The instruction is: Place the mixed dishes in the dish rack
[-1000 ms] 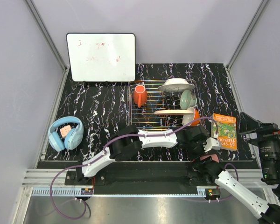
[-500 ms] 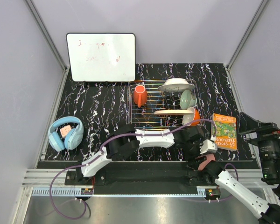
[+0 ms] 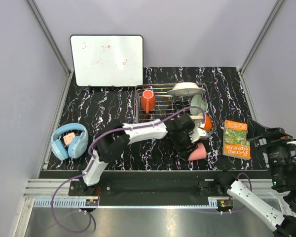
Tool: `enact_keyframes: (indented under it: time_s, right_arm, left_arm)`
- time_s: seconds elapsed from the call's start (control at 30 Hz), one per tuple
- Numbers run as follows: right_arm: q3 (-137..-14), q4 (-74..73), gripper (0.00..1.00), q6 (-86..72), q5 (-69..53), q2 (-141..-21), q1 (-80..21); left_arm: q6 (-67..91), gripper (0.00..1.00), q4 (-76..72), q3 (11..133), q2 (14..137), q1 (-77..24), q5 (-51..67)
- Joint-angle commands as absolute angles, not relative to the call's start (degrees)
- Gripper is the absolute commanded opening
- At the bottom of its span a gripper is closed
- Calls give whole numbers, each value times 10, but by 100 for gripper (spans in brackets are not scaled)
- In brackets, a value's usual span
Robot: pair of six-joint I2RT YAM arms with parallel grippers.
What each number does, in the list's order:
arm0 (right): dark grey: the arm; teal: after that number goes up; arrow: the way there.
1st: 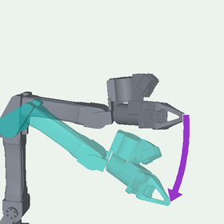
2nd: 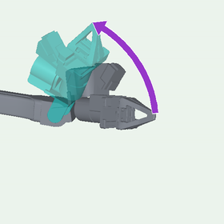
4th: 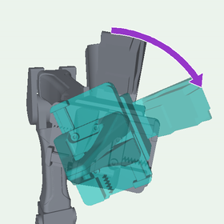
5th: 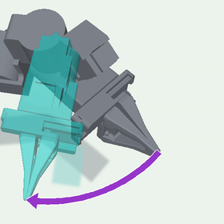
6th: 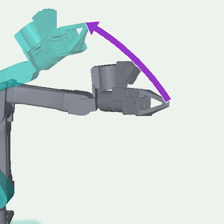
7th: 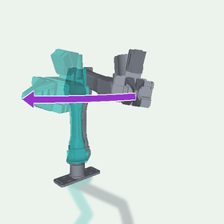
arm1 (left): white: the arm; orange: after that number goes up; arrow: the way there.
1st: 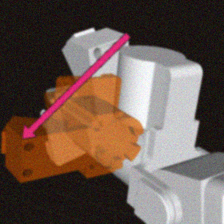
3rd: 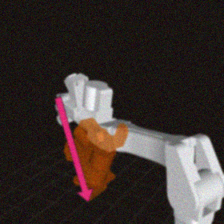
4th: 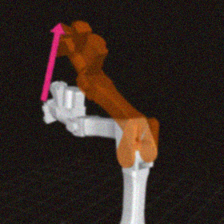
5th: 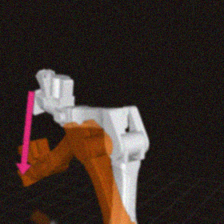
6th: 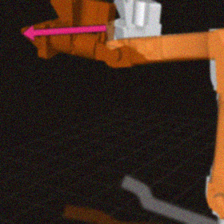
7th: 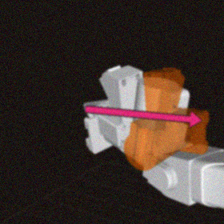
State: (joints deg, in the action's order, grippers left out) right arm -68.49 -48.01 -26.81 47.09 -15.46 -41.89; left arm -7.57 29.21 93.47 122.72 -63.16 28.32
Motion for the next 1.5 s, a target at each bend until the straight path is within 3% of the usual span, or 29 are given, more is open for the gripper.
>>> enact_keyframes:
  time_s: [0.0,0.3,0.57,0.8,0.9,1.07,1.47]
  right_arm:
    - [-673,-475,100,-274,450,-178,-417]
    - [-600,-451,100,-327,338,-220,-417]
    - [-581,-414,100,-375,222,-227,-417]
    - [-521,-324,100,-443,94,-235,-417]
    - [-483,-242,91,-471,12,-273,-417]
    - [-468,-165,85,-500,-73,-321,-417]
    - [-418,-79,81,-542,-144,-372,-417]
  left_arm:
    - [-116,43,354,878,1119,-594,225]
    - [-180,38,405,778,969,-585,213]
    - [-323,32,531,797,854,-577,210]
    - [-351,31,553,824,767,-557,162]
    - [-347,30,556,825,752,-555,146]
    - [-351,29,557,818,722,-538,141]
    - [-357,26,553,855,742,-536,149]
